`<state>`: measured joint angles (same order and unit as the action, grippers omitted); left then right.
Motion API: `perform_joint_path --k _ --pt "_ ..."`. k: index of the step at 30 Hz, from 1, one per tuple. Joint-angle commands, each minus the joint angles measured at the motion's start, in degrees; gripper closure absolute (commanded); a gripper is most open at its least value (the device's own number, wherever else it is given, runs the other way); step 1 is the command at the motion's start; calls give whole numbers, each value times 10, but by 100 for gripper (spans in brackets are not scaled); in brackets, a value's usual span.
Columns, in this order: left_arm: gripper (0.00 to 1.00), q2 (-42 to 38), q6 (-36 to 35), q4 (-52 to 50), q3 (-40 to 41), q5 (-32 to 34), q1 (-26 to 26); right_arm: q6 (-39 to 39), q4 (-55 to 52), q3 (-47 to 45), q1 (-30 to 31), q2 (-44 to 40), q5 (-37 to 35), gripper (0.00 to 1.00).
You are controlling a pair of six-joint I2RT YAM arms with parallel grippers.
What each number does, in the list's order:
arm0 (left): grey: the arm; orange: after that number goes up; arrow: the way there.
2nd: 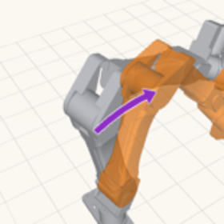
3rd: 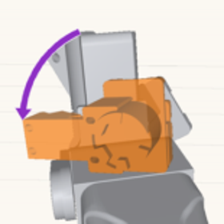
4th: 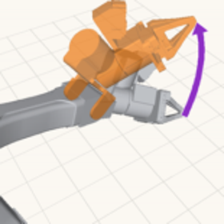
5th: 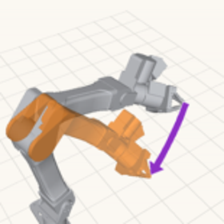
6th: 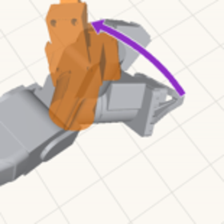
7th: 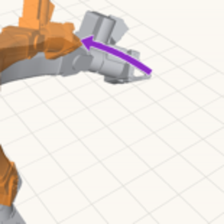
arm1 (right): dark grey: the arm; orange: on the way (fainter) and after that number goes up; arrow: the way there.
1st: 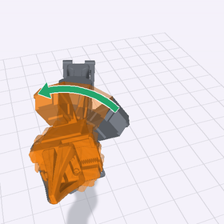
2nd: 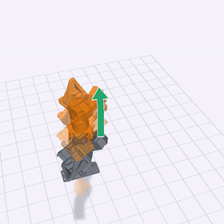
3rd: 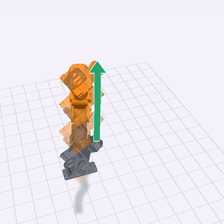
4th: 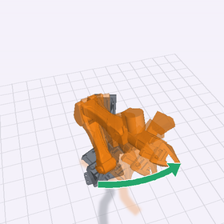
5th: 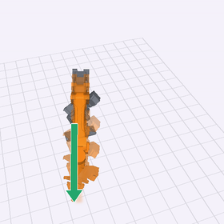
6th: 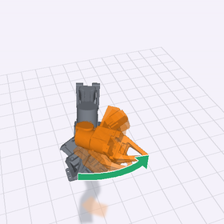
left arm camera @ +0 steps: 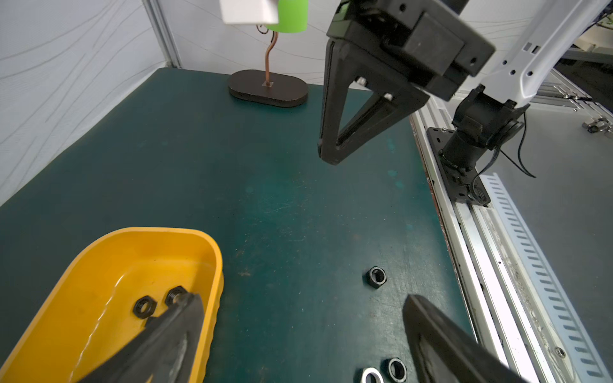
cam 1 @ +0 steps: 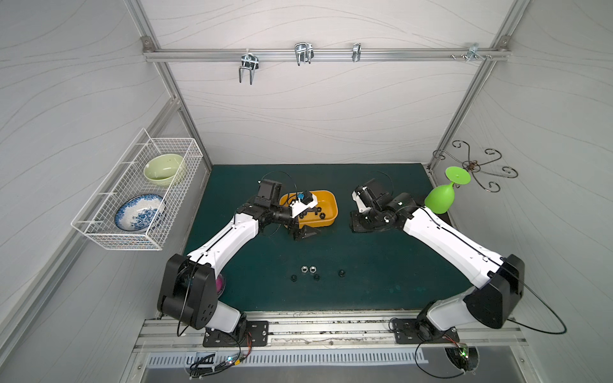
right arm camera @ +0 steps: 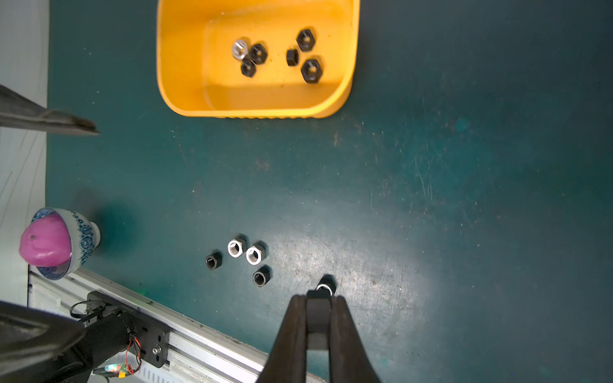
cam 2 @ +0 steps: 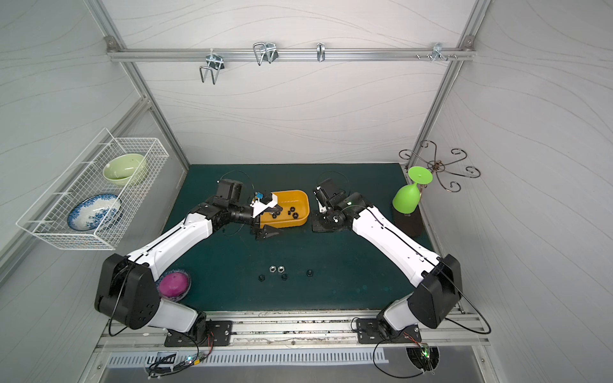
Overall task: Put the nuts on the desktop into the storage box
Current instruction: Place the nut in the storage box.
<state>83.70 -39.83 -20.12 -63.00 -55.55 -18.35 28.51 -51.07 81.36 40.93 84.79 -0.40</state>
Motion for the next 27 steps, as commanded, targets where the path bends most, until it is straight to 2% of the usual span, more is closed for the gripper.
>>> perform_joint_path --k 1,7,15,27 --pt "2 -20 7 -11 -22 -23 15 -31 -14 32 -7 23 16 100" --pt "2 -35 24 1 -18 -35 42 -50 20 69 -16 56 51 100" --pt "2 -39 42 33 -19 -5 87 -53 45 121 -22 117 73 100" --pt "2 -20 12 38 -20 23 96 -72 74 179 -27 203 82 100"
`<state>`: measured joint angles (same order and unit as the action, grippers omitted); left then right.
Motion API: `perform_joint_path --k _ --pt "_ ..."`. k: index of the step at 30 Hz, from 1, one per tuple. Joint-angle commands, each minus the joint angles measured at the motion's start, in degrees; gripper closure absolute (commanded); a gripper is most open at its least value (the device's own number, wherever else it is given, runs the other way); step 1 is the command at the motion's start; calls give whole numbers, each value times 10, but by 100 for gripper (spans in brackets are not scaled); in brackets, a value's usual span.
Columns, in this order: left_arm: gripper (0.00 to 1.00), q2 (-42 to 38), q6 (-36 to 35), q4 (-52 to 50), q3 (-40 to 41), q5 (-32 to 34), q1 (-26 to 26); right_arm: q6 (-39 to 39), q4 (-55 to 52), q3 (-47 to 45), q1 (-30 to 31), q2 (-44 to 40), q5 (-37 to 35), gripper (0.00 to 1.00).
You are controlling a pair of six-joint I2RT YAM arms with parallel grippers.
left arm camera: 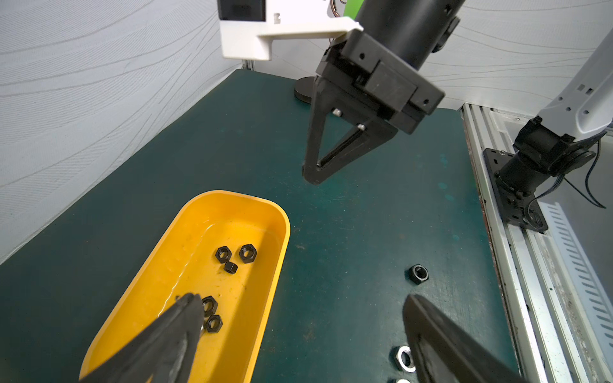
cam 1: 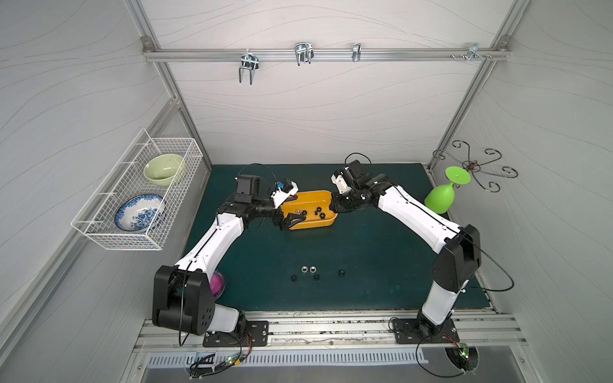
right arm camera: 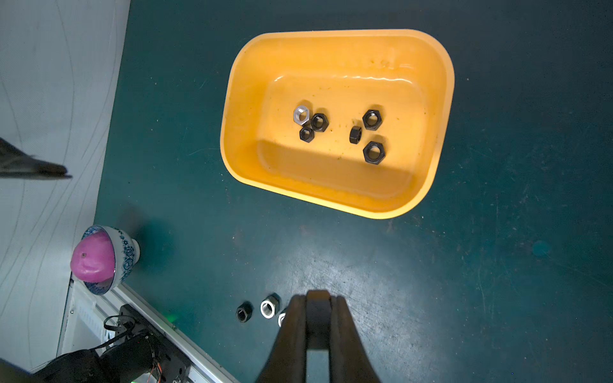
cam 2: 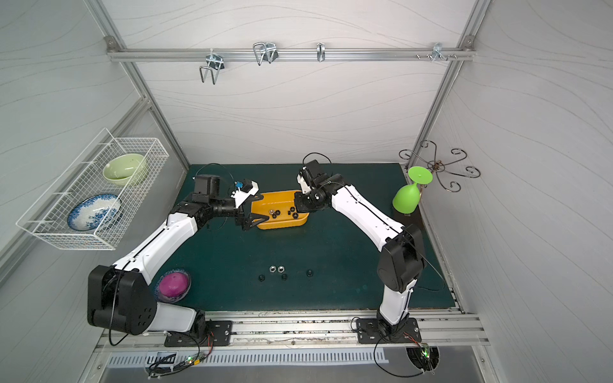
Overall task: Put the nuts on the desktop into the storage box
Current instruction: Place the nut in the storage box.
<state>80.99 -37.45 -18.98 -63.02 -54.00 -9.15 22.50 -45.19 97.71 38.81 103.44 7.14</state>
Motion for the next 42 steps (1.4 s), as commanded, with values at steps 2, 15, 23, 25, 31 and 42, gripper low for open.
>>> perform_joint_path --k 2,15,23,25,31,42 --pt "2 13 -14 32 -20 11 8 -12 26 22 -8 30 7 100" --pt "2 51 -16 61 -19 49 15 -17 76 81 -21 137 19 100" --pt "2 79 31 108 -14 98 15 -15 87 119 -24 200 13 100" --pt "2 84 37 117 -11 105 15 -16 86 130 -24 215 16 100" --pt "2 91 32 119 -4 112 15 -15 97 141 -24 247 14 100" --pt "2 115 43 114 -6 124 15 -23 116 172 -24 314 -1 100"
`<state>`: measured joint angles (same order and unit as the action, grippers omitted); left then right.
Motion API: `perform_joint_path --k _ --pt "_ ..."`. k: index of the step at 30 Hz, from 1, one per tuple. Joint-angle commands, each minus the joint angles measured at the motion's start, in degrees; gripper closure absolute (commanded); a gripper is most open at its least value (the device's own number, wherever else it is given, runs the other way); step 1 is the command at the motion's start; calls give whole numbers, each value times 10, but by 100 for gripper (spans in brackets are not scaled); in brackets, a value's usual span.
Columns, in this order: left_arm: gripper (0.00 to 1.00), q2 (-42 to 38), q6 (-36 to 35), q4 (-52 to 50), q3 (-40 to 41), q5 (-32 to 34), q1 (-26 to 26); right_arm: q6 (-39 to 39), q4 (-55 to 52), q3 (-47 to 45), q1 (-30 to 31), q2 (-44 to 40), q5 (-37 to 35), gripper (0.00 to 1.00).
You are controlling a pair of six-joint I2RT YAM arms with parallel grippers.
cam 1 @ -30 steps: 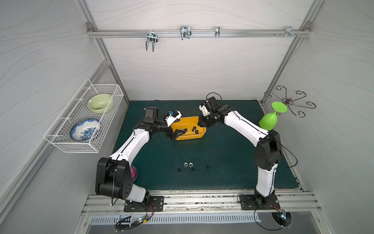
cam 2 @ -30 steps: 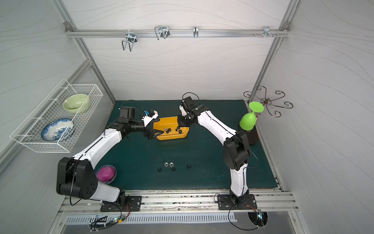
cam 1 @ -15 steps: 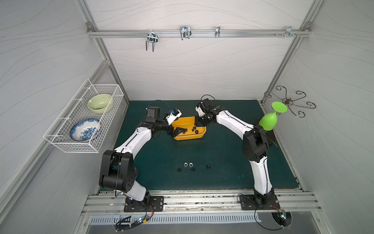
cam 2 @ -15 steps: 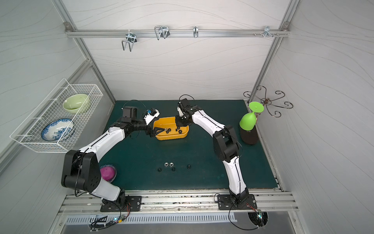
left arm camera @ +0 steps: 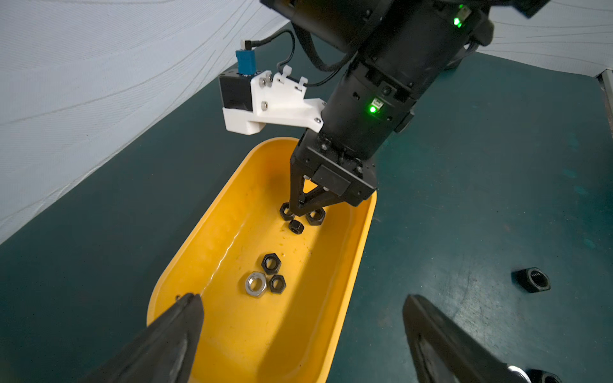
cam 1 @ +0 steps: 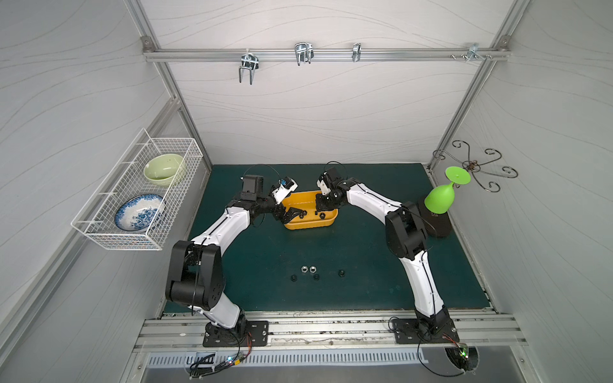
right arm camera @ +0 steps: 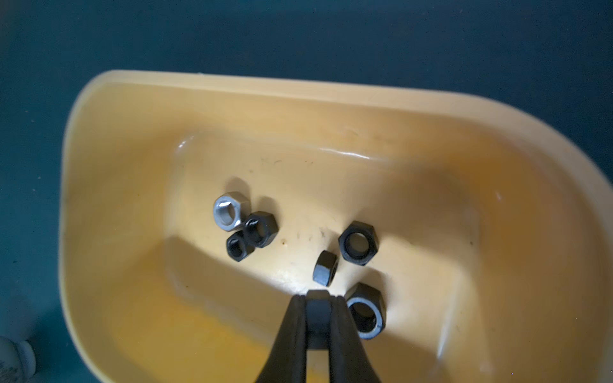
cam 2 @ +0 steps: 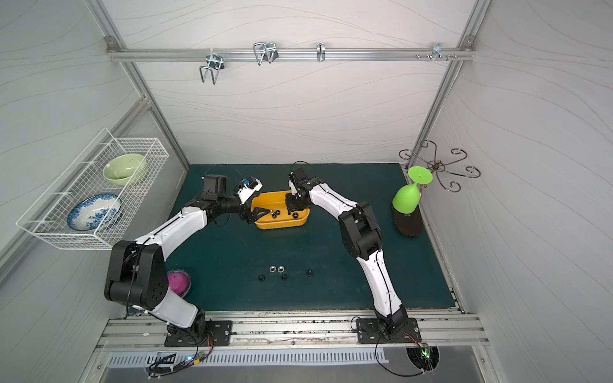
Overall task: Put the nuts on the desktop into the storage box
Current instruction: Place the nut in the storage box.
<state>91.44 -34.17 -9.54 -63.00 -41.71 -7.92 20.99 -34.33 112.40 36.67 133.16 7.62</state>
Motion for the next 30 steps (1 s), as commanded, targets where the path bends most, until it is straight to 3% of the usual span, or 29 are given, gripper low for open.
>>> perform_joint_path --k 1,20,27,30 --pt "2 12 10 19 -7 1 2 -7 5 34 -3 24 -5 100" --pt "2 36 16 17 -8 14 4 2 -11 117 -4 97 3 100" --pt "1 33 12 12 -8 12 5 -5 -14 120 -4 92 -4 86" --pt "2 34 11 12 -8 9 5 -5 -17 122 -4 90 -12 75"
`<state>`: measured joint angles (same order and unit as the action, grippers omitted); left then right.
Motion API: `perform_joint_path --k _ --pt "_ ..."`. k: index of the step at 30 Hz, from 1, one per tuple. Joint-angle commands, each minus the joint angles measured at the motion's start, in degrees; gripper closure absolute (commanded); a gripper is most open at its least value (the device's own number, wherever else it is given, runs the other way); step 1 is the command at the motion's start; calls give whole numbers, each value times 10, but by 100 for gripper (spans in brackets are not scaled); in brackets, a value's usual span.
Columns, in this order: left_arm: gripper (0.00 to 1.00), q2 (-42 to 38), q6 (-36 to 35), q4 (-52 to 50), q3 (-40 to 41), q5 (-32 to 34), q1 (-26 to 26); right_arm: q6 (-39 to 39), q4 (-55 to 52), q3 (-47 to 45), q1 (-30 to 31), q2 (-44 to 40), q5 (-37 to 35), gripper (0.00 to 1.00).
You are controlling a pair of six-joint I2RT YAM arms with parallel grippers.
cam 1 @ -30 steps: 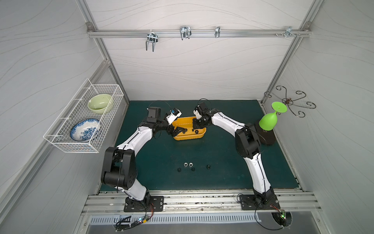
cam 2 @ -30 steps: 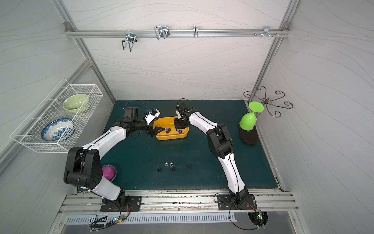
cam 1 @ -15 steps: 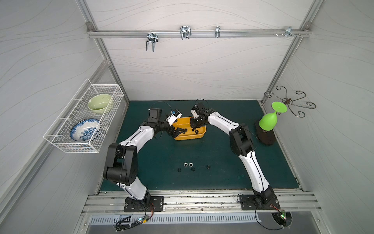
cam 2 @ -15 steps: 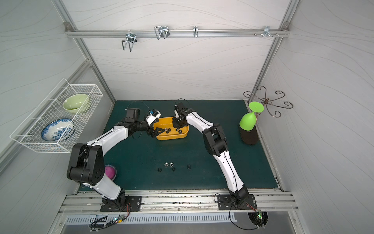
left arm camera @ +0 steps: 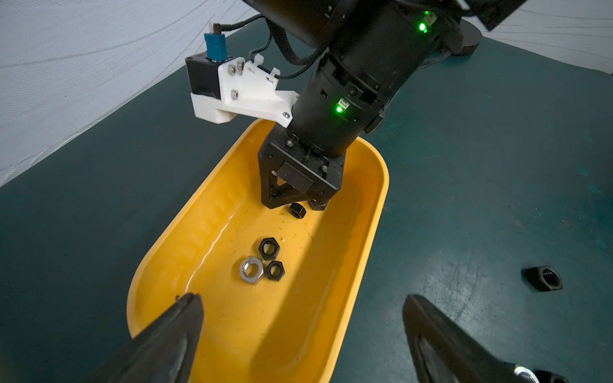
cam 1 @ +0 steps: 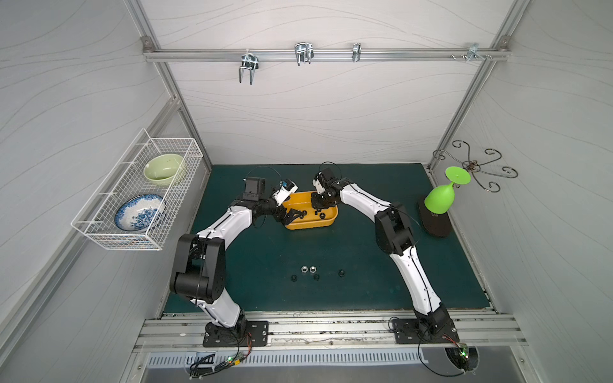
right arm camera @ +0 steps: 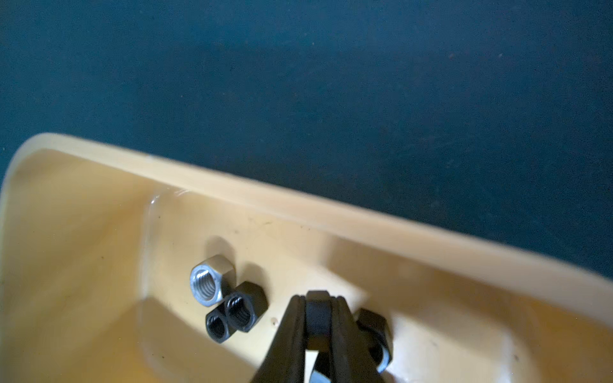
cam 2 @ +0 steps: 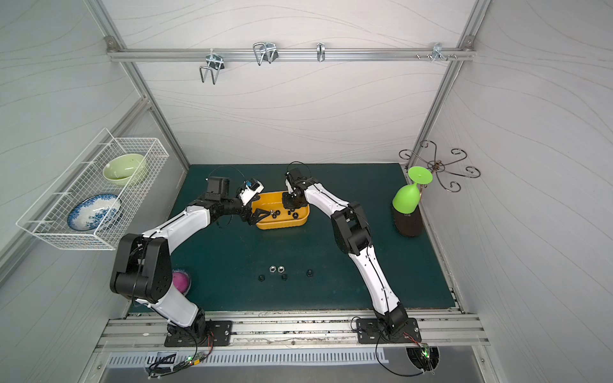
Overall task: Put the nuts on the desktop into the storage box
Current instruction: Place the nut in the storage box.
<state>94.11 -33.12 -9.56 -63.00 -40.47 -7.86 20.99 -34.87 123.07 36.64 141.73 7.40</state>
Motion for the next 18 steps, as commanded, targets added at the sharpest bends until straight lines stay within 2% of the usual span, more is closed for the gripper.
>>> perform_joint_path --k 1,6,18 --pt "2 7 2 11 -8 -5 5 -3 -15 17 -4 2 -16 72" --pt "2 6 11 10 -9 -14 13 -3 -18 18 -4 -15 -34 64" --pt "2 -51 24 -60 -25 -31 25 -10 -34 3 -3 -120 -17 63"
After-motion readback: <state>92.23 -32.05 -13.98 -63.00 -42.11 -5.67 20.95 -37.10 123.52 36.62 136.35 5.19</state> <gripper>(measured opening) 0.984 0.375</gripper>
